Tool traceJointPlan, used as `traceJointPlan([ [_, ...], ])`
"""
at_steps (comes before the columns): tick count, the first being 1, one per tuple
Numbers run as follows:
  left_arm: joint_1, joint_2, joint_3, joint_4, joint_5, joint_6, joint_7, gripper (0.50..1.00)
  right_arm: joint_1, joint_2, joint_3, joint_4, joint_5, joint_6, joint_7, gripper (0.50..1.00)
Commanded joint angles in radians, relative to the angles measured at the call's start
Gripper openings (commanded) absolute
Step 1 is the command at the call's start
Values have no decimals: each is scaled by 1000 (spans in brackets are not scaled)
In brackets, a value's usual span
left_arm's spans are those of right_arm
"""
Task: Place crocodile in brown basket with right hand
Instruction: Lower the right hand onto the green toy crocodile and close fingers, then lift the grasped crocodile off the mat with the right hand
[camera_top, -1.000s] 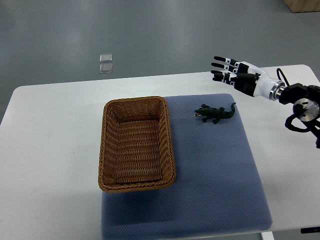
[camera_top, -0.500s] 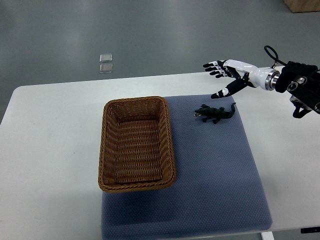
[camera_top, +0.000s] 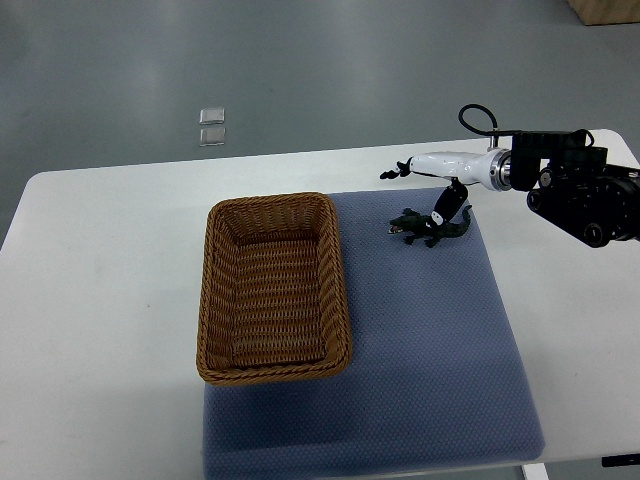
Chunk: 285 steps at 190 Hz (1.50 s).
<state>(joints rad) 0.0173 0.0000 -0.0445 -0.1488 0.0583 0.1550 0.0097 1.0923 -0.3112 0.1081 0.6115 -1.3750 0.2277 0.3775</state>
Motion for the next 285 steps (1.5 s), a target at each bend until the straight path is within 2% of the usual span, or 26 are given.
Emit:
traceJointPlan([
  [1, 1, 0, 0, 0, 0, 0, 1, 1000, 18, 7, -57, 1, -3, -2, 0, 924],
  [18, 0, 0, 0, 0, 0, 0, -1, 1000, 23, 7, -84, 1, -4, -7, 0, 924],
  [78, 1, 0, 0, 0, 0, 0, -1, 1000, 15, 27, -185, -9, -10, -97, -5, 921],
  [185, 0, 0, 0, 0, 0, 0, 1, 1000, 12, 69, -188, -75, -10, -99, -11, 911],
  [204, 0, 0, 0, 0, 0, 0, 1, 1000, 12, 69, -189, -76, -10, -97, -11, 891],
  [238, 0, 0, 0, 0, 0, 0, -1, 1000, 15, 69, -223, -75, -10, -100, -8, 801],
  [285, 0, 0, 0, 0, 0, 0, -1, 1000, 21, 69, -226, -75, -10, -100, -3, 742],
])
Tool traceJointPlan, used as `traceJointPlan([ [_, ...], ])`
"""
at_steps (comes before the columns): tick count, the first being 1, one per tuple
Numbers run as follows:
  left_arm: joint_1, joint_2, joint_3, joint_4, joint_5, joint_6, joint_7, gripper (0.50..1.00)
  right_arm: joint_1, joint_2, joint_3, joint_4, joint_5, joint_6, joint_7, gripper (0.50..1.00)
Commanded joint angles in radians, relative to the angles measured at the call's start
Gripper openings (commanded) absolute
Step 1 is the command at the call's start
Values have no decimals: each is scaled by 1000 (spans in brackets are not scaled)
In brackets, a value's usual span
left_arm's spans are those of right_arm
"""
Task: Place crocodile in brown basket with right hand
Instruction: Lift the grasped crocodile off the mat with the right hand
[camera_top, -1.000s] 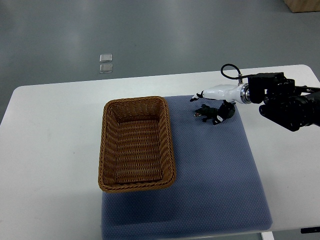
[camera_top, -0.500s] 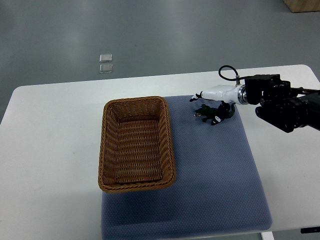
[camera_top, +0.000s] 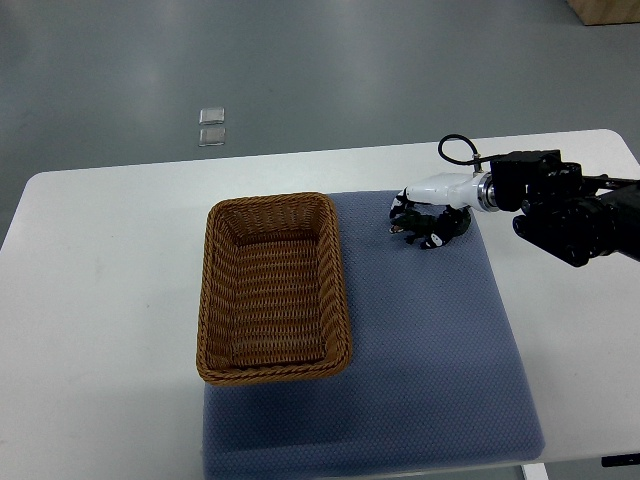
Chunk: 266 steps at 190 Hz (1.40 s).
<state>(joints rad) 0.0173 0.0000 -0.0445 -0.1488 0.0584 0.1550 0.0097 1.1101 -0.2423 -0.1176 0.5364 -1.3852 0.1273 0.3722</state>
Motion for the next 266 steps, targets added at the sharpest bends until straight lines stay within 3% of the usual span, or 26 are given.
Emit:
traceJointPlan([
  [1, 0, 0, 0, 0, 0, 0, 1, 1000, 4, 0, -1, 0, -1, 0, 2, 740],
  [31, 0, 0, 0, 0, 0, 0, 0, 1000, 4, 0, -1, 2, -2, 0, 4, 719],
  [150, 0, 0, 0, 0, 0, 0, 0, 1000, 10, -2, -2, 5, -3, 0, 13, 500],
  [223, 0, 0, 0, 0, 0, 0, 0, 1000, 62, -2, -1, 8, -2, 2, 30, 500],
  [266, 1, 0, 0, 0, 0, 2, 0, 1000, 108, -17, -1, 19, 5, 12, 76, 500],
])
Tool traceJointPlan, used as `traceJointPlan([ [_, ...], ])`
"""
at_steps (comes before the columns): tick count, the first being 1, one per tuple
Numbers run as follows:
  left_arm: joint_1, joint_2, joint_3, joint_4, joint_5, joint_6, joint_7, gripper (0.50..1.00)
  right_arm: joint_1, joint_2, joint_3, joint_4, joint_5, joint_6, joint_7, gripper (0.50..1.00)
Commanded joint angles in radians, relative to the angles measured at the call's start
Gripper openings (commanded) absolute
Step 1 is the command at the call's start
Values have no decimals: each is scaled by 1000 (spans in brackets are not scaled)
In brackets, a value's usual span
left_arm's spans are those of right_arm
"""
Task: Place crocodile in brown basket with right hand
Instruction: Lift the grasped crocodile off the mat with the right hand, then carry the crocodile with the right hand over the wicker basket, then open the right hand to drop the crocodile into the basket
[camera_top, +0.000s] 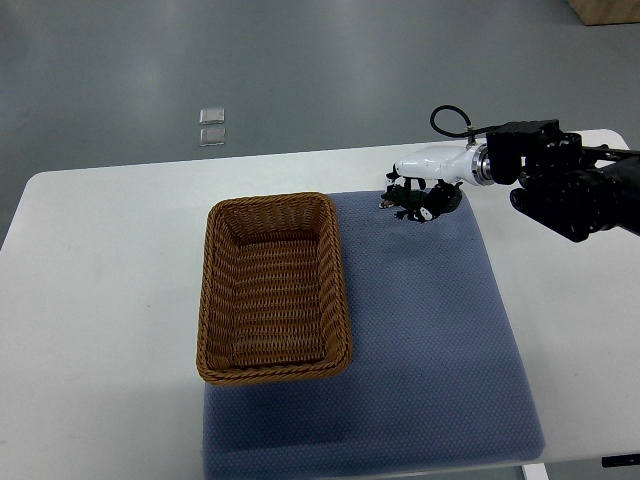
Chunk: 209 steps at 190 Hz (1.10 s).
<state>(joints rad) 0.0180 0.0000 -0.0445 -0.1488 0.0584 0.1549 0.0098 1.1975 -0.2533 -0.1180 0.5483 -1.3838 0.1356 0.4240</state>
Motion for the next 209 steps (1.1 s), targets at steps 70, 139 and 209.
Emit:
traceJointPlan([
  [70, 0, 0, 0, 0, 0, 0, -1, 1000, 102, -9, -6, 120, 0, 15, 113, 500],
  [139, -1, 0, 0, 0, 0, 0, -1, 1000, 205, 37, -20, 291, -52, 1, 111, 500],
  [209, -1, 0, 0, 0, 0, 0, -1, 1000, 214, 192, -80, 286, -126, -79, 102, 500],
])
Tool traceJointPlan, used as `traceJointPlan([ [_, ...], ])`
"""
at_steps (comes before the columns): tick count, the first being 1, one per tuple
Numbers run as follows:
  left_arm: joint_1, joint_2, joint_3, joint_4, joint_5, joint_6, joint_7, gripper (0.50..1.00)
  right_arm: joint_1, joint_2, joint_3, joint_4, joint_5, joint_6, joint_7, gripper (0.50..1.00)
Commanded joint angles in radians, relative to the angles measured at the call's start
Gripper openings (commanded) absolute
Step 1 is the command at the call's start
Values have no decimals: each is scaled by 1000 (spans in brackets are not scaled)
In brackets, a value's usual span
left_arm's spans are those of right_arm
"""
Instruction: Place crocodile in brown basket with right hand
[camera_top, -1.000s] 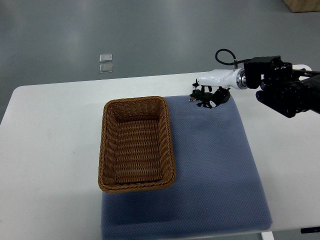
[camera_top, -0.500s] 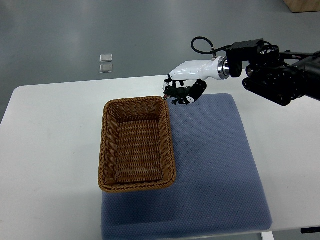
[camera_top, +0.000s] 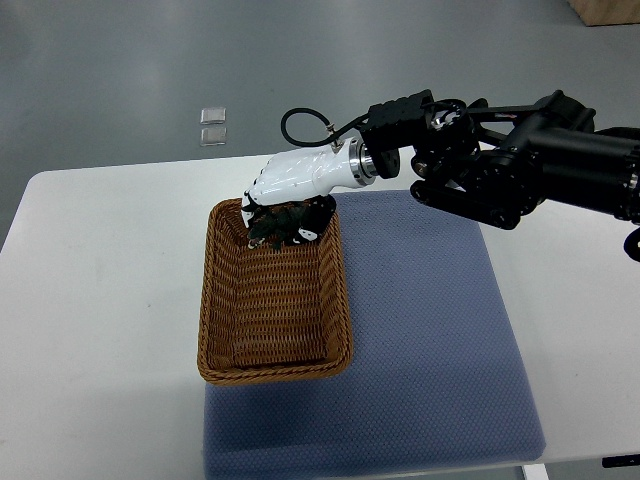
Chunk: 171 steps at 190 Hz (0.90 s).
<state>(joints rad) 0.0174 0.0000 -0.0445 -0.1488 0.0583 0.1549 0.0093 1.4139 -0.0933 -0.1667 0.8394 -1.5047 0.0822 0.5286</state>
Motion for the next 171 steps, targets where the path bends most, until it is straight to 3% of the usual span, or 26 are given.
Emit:
traceJointPlan([
  [1, -1, 0, 0, 0, 0, 0, 0, 1000, -3, 35, -34, -6, -5, -28, -2, 500],
  [42, -1, 0, 0, 0, 0, 0, 1, 1000, -16, 52, -91, -10, -5, -68, -2, 511],
  [93, -1, 0, 0, 0, 0, 0, 0, 1000, -16, 58, -91, -10, 0, -64, -4, 668],
  [116, -1, 0, 0, 0, 0, 0, 0, 1000, -16, 58, -89, -10, 11, -58, -4, 795],
  [128, 1, 0, 0, 0, 0, 0, 0, 1000, -15, 56, -89, -10, 12, -53, -4, 903],
  [171, 1, 0, 0, 0, 2, 0, 1, 1000, -13, 50, -79, -13, 26, -39, -4, 928],
])
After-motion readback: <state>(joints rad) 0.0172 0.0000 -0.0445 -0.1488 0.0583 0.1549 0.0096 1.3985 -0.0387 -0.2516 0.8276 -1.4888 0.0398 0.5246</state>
